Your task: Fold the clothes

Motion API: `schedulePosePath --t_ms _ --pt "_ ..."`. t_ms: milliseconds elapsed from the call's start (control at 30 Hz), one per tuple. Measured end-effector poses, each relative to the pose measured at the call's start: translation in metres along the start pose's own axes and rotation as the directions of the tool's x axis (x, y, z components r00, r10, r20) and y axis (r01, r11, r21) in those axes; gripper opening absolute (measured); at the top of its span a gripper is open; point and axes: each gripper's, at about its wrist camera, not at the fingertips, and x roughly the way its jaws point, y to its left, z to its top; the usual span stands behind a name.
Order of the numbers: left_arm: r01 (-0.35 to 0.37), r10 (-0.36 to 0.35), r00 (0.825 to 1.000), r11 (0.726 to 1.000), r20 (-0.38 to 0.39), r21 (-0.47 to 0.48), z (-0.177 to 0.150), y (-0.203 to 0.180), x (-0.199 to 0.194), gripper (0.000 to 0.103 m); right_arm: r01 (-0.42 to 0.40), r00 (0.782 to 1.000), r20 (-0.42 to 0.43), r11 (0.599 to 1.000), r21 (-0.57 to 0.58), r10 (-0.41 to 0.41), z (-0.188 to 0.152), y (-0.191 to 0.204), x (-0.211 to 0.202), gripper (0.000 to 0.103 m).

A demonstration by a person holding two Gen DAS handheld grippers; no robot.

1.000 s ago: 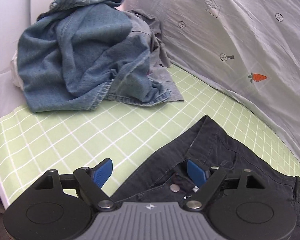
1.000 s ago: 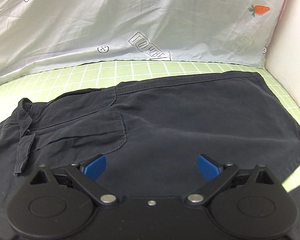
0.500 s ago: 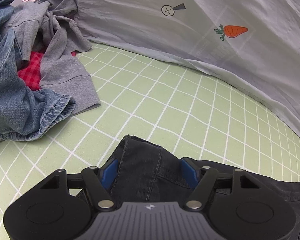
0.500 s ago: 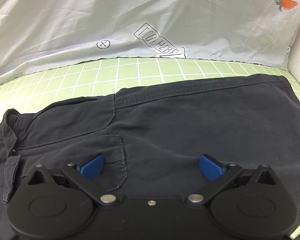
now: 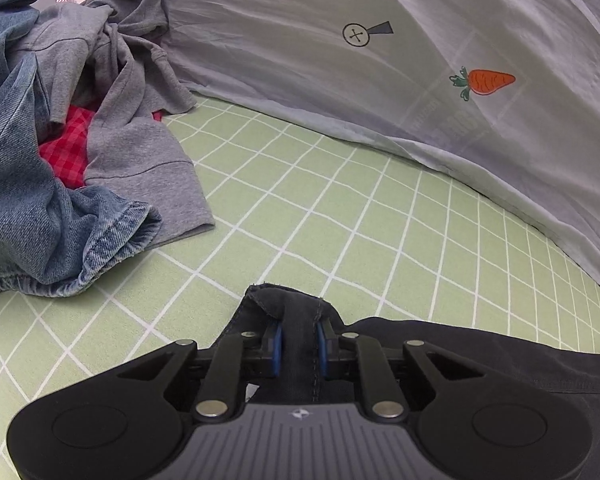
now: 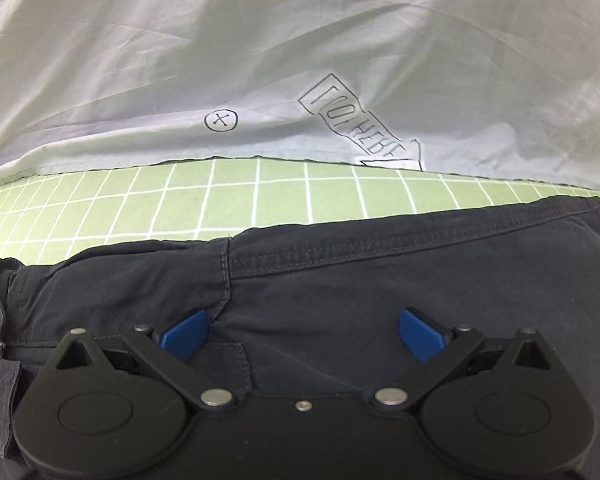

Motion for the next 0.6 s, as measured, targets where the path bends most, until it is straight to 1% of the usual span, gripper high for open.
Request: schedulePosePath --t_ms 167,233,300,367,400,467,533,567,600 --pt "-0.025 0.025 1.000 1.000 0.003 -0.006 0.002 -0.001 0.004 0.020 -0.016 1.000 0.013 1.000 -0.020 0.017 0.013 0.012 0.017 0.103" --pt "-0.032 0.032 0.999 0.999 -0.004 -0.012 0.003 0.000 0.003 0.024 -0.017 1.000 0.009 1.000 -0.020 0.018 0.016 0.014 0.020 0.103" --pt "-0.035 0.035 0.999 0.999 0.002 -0.034 0.004 0.002 -0.005 0.028 0.011 1.000 0.000 1.000 -0.019 -0.011 0.013 0.017 0.018 0.103" --pt "-0.008 0.010 1.000 0.998 0.029 -0.063 0.002 0.006 -0.021 0.031 0.065 0.997 0.037 0.997 -0.037 -0.064 0.005 0.025 0.003 0.103" --pt "0.004 0.000 0.999 0.997 0.044 -0.076 0.001 0.008 -0.030 0.037 0.096 0.994 0.062 0.994 -0.048 -0.093 0.000 0.029 -0.006 0.103" --pt "-0.007 0.012 0.997 0.998 0.077 -0.063 -0.003 0.006 -0.053 0.043 0.132 0.984 0.128 0.990 -0.056 -0.124 -0.013 0.031 -0.038 0.103" --pt "-0.024 0.029 0.994 0.999 0.102 -0.047 -0.011 0.004 -0.075 0.054 0.118 0.983 0.151 0.992 -0.049 -0.109 -0.033 0.032 -0.072 0.103" --pt "-0.028 0.033 0.993 0.999 0.110 -0.042 -0.016 0.003 -0.085 0.056 0.103 0.984 0.150 0.993 -0.053 -0.094 -0.045 0.034 -0.087 0.103" --pt "-0.018 0.022 0.994 0.999 0.105 -0.036 -0.024 0.001 -0.094 0.058 0.087 0.987 0.144 0.994 -0.063 -0.077 -0.060 0.037 -0.102 0.103"
